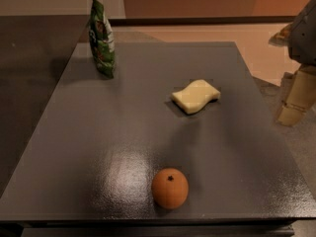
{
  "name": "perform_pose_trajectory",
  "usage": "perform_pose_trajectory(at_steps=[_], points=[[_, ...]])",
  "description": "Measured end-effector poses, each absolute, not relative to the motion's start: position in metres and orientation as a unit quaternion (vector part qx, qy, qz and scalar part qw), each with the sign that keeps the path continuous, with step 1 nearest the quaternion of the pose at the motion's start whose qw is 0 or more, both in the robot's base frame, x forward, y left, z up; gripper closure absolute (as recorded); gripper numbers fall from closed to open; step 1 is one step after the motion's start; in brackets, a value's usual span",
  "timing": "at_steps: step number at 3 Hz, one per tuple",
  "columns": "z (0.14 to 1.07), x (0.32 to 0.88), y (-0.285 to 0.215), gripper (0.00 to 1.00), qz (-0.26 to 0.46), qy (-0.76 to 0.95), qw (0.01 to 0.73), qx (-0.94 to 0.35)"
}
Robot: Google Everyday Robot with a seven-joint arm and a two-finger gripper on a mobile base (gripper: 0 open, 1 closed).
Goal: Pick orange
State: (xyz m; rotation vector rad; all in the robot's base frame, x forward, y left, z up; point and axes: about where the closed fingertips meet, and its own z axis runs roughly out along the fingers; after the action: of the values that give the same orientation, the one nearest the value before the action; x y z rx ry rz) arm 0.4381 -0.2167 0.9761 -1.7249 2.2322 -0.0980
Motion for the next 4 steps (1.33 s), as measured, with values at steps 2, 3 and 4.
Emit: perform_pose_trajectory(at_steps=[2,3,4], points=[[0.966,0.428,-0.199,0.0,-0.014,0.757,0.148,-0.636],[0.946,0.407,-0.171,0.0,0.023,0.724,0.139,-0.676],[0.921,0.38,-0.142,0.0,0.073,0.693,0.13,-0.706]])
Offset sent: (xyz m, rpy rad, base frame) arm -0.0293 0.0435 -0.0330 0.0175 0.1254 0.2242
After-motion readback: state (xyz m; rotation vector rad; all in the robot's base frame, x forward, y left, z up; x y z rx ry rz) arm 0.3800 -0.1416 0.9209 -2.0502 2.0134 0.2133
